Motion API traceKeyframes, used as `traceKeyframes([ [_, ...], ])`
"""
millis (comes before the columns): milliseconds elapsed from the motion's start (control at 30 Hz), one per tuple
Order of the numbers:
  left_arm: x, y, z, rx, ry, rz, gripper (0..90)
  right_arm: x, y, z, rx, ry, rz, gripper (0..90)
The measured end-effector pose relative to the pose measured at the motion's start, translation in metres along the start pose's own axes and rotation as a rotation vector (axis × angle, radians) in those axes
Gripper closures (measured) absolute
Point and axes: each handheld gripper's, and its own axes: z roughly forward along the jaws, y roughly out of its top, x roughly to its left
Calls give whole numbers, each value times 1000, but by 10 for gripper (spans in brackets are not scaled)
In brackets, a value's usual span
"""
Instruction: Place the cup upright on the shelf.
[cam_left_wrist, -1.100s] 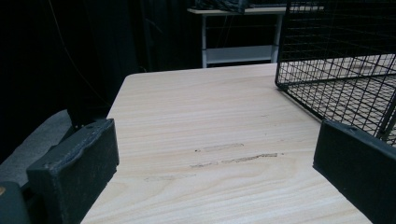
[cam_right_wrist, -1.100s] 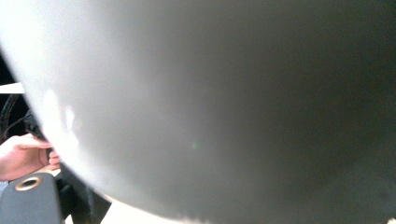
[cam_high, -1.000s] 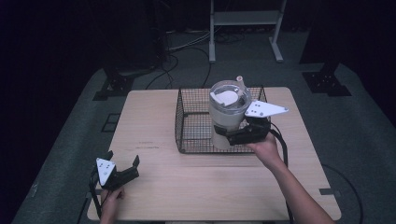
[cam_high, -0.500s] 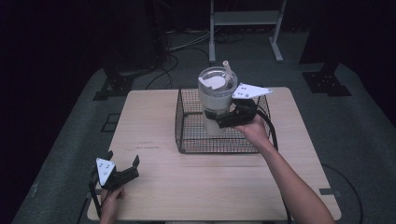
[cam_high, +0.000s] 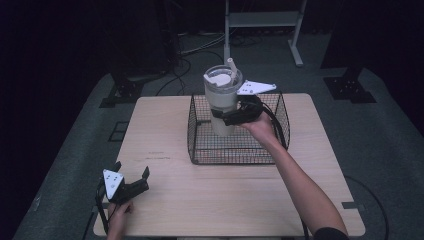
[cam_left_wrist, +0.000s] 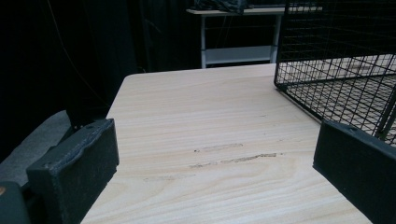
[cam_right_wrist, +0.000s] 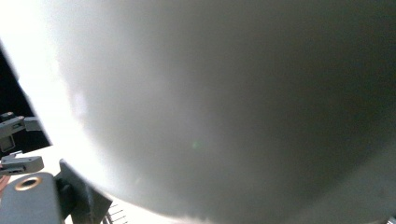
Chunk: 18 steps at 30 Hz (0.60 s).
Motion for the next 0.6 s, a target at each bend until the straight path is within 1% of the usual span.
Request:
traceKeyframes([
  [33,0,0,0,0,0,-1,0,-2,0,5,3,2,-1,89],
  [200,0,0,0,-2,0,2,0,-7,-3,15,0,5,-7,89],
  [267,0,0,0,-2,0,2,0,-11,-7,22,1,9,-8,89],
  [333,0,0,0,-1,-2,5,0,-15,-11,26,17,14,2,89],
  [367,0,0,0,-1,-2,6,0,-15,-11,26,17,14,2,89],
  [433,0,0,0,-1,-2,5,0,-21,-18,33,36,18,5,89],
  [467,0,0,0,-1,-1,3,0,-21,-18,33,36,18,5,89],
  [600,1,0,0,0,-1,0,0,-27,-27,40,57,26,25,89],
])
